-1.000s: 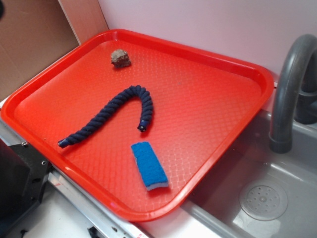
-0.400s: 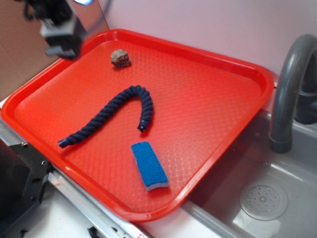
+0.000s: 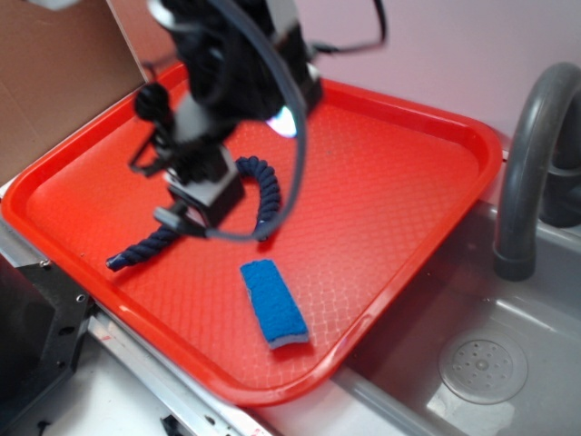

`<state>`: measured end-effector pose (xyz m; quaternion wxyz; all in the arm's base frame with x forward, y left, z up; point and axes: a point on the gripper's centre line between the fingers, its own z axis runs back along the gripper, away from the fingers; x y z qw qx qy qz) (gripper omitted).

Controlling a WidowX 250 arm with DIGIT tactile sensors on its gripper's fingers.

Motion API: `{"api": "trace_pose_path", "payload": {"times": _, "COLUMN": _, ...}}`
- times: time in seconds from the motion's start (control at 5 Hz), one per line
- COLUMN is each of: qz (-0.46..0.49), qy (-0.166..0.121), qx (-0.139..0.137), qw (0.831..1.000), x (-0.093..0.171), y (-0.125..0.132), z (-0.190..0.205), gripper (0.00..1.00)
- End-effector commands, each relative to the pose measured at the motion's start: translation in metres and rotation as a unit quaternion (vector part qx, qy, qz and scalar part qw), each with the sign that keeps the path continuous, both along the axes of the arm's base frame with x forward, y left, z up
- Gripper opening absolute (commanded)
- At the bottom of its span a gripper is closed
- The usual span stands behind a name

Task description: Grab the blue sponge.

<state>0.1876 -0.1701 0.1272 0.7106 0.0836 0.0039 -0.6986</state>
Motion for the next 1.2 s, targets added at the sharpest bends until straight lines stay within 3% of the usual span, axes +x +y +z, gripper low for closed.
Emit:
{"api": "trace_pose_path", "payload": {"times": 0.0, "qz": -0.249, "qy": 0.053, "qx": 0.013, "qw": 0.967, "x": -0.031, "y": 0.022, "z": -0.044, "gripper": 1.0}}
{"api": "trace_pose_path", "payload": {"times": 0.2, "qz": -0.321, "qy": 0.061, "qx": 0.014, "qw": 0.945, "x": -0.03, "y": 0.035, "z": -0.054, "gripper": 1.0}}
{"api": "trace_pose_path", "payload": {"times": 0.6, "qz": -0.3, "qy": 0.081, "qx": 0.019, "qw": 0.95, "x": -0.02, "y": 0.033, "z": -0.097, "gripper": 1.0}}
{"api": "trace_pose_path", "payload": {"times": 1.0, "qz": -0.296, "qy": 0.118, "qx": -0.006, "qw": 0.948, "x": -0.028, "y": 0.033, "z": -0.113, "gripper": 1.0}}
